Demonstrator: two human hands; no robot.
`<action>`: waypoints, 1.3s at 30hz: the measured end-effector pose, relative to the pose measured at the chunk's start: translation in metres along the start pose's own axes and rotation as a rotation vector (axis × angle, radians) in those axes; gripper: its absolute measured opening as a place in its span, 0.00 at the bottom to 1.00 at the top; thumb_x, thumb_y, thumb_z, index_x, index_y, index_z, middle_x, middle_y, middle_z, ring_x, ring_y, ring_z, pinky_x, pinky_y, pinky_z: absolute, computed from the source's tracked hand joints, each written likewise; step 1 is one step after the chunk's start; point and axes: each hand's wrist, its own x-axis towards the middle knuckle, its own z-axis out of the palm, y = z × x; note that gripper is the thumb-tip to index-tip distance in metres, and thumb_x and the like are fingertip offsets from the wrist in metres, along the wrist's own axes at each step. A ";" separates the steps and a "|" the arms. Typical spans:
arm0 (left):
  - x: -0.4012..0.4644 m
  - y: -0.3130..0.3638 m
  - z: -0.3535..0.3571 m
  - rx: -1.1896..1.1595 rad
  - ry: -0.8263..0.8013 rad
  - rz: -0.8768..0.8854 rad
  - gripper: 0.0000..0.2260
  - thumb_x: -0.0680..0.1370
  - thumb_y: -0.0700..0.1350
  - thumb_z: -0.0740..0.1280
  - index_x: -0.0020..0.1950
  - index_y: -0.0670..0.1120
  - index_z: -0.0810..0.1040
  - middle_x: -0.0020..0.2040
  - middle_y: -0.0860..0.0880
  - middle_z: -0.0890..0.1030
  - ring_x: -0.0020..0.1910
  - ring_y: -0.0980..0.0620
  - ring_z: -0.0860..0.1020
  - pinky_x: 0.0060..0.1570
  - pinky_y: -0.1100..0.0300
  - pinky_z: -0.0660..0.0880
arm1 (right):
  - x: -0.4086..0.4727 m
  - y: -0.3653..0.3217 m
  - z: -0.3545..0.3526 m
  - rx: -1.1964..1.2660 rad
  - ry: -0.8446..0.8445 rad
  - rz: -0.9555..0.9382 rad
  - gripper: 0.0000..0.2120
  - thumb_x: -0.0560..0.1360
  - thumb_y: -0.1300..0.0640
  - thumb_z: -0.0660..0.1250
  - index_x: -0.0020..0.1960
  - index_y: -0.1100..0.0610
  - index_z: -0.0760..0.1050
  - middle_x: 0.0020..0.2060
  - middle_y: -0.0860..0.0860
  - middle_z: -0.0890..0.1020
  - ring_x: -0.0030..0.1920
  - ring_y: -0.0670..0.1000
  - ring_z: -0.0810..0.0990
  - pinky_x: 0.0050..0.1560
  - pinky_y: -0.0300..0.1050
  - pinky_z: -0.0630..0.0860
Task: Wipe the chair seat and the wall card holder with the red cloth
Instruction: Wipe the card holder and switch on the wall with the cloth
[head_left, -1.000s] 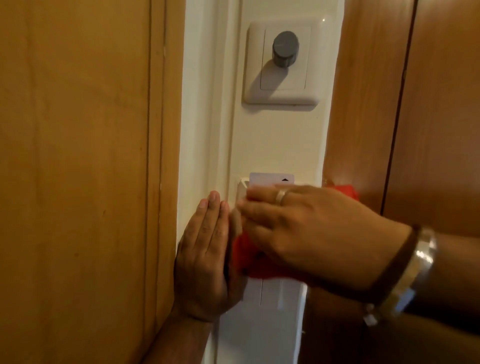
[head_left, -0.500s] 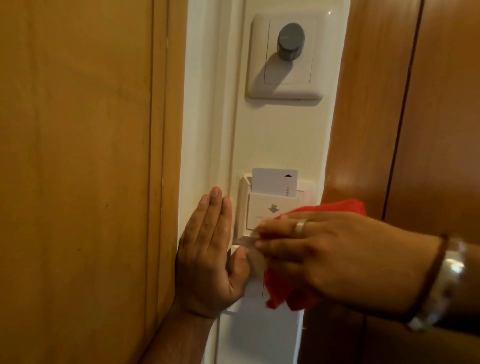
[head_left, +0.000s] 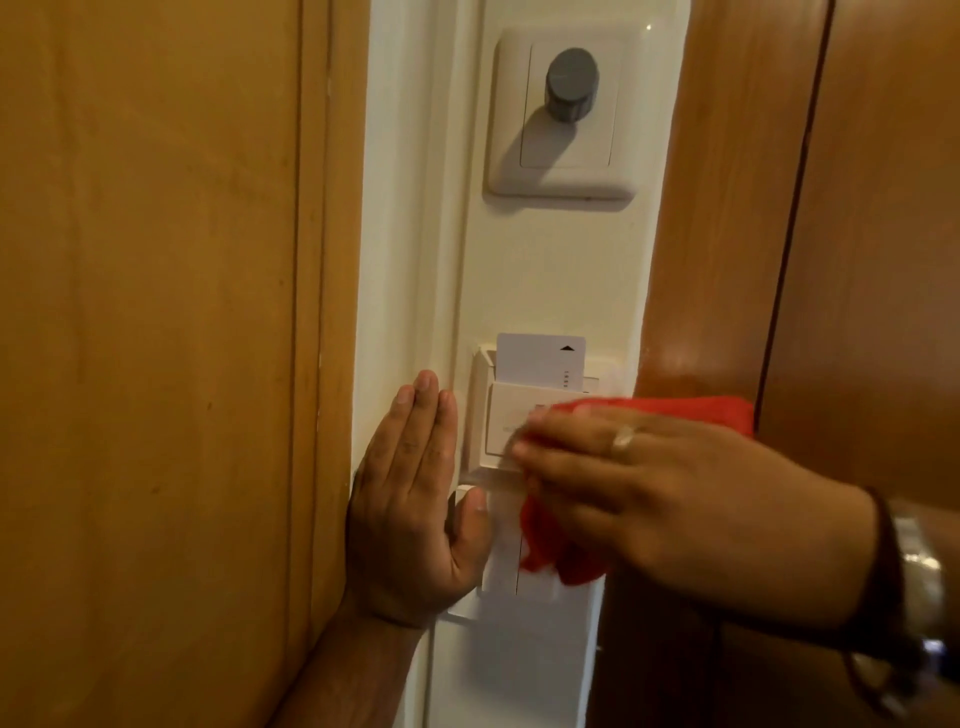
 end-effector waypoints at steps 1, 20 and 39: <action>0.000 0.000 0.000 -0.008 0.005 0.005 0.28 0.76 0.49 0.57 0.75 0.42 0.61 0.75 0.42 0.64 0.78 0.47 0.60 0.76 0.54 0.60 | 0.008 -0.004 -0.002 0.027 -0.026 -0.012 0.21 0.64 0.53 0.66 0.57 0.56 0.78 0.59 0.57 0.79 0.62 0.60 0.74 0.63 0.56 0.68; -0.001 -0.002 0.000 0.011 -0.009 -0.005 0.29 0.76 0.49 0.59 0.76 0.43 0.60 0.75 0.44 0.64 0.78 0.47 0.60 0.76 0.53 0.61 | -0.014 0.016 -0.002 -0.015 0.002 0.034 0.30 0.59 0.52 0.77 0.60 0.56 0.76 0.63 0.54 0.76 0.65 0.57 0.71 0.60 0.53 0.70; 0.000 -0.002 0.001 0.003 0.000 0.008 0.26 0.80 0.53 0.54 0.76 0.43 0.60 0.75 0.43 0.65 0.78 0.47 0.60 0.76 0.54 0.59 | 0.011 0.015 -0.019 0.066 -0.104 0.111 0.33 0.57 0.49 0.77 0.60 0.52 0.75 0.61 0.52 0.78 0.65 0.57 0.72 0.57 0.54 0.75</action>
